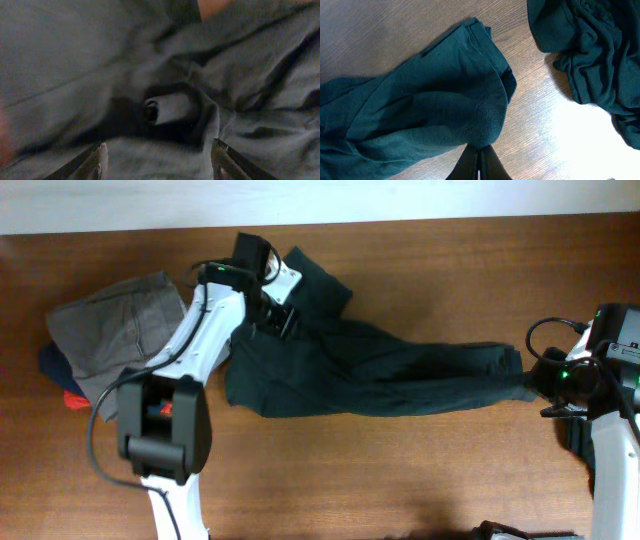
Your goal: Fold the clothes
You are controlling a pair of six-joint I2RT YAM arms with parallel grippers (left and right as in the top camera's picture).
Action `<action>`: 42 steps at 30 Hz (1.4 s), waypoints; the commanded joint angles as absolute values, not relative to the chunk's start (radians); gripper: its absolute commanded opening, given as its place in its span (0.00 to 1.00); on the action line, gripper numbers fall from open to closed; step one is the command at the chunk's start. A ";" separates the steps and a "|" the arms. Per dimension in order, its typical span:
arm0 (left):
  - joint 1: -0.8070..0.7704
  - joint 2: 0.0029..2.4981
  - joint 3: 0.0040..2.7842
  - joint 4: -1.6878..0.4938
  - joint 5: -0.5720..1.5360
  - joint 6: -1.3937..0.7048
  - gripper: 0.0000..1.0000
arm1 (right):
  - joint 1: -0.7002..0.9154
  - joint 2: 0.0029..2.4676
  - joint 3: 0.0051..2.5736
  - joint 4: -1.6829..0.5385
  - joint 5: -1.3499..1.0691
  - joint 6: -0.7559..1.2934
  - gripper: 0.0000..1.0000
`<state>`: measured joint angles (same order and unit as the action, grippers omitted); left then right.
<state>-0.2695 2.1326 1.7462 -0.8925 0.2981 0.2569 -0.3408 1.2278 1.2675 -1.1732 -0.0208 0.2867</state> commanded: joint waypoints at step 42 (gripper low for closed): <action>-0.181 1.116 2.117 -1.031 0.134 0.285 0.00 | -0.428 1.226 2.326 -1.528 0.057 0.295 0.04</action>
